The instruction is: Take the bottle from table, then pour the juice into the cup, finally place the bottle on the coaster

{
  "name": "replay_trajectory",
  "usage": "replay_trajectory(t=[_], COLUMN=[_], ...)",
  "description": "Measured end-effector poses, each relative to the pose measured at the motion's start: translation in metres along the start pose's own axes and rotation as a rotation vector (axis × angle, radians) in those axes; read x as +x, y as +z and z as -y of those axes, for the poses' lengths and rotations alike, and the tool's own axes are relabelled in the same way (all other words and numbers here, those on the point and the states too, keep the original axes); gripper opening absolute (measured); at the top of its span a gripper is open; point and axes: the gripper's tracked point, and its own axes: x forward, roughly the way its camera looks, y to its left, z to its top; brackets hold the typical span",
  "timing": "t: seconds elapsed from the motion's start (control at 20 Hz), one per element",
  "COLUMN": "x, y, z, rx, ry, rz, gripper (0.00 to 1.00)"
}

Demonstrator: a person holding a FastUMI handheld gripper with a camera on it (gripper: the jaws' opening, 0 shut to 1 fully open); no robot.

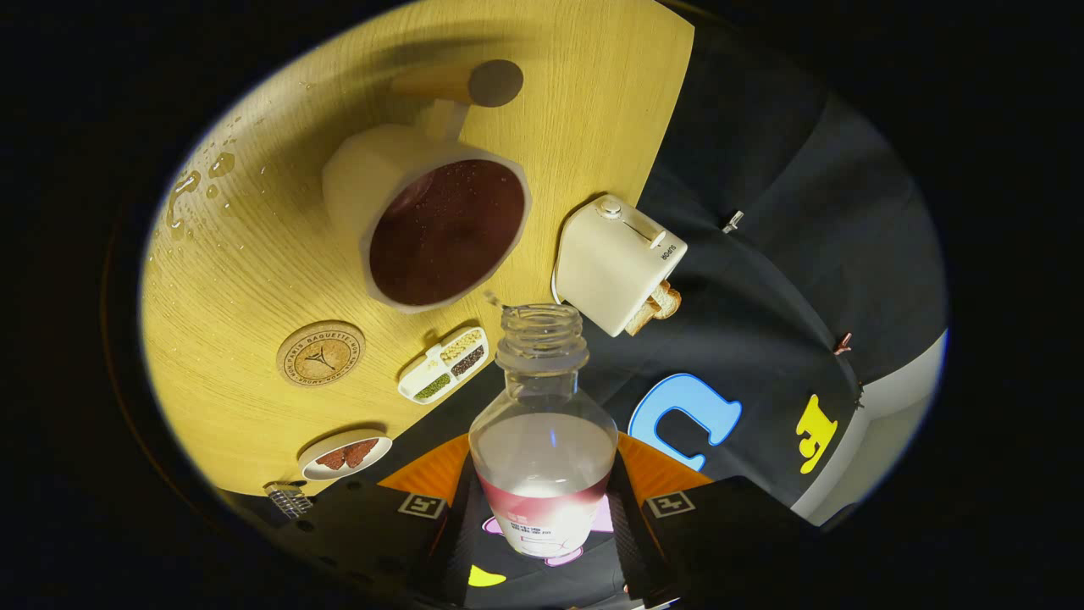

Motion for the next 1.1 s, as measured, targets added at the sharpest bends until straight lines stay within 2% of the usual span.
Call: replay_trajectory(t=[0.35,0.65,0.75,0.95,1.1], x=[-0.001,-0.01,-0.013,-0.021,-0.028], y=[0.002,0.003,-0.002,-0.022,-0.044], z=[-0.009,-0.021,-0.02,-0.008,-0.004], rx=[0.054,0.242,0.351,0.646,0.929], ry=[0.002,0.005,-0.004,-0.036,-0.066], rz=[-0.007,-0.027,-0.049,-0.099,-0.137], gripper=[0.7,0.7,0.71,0.71,0.71])
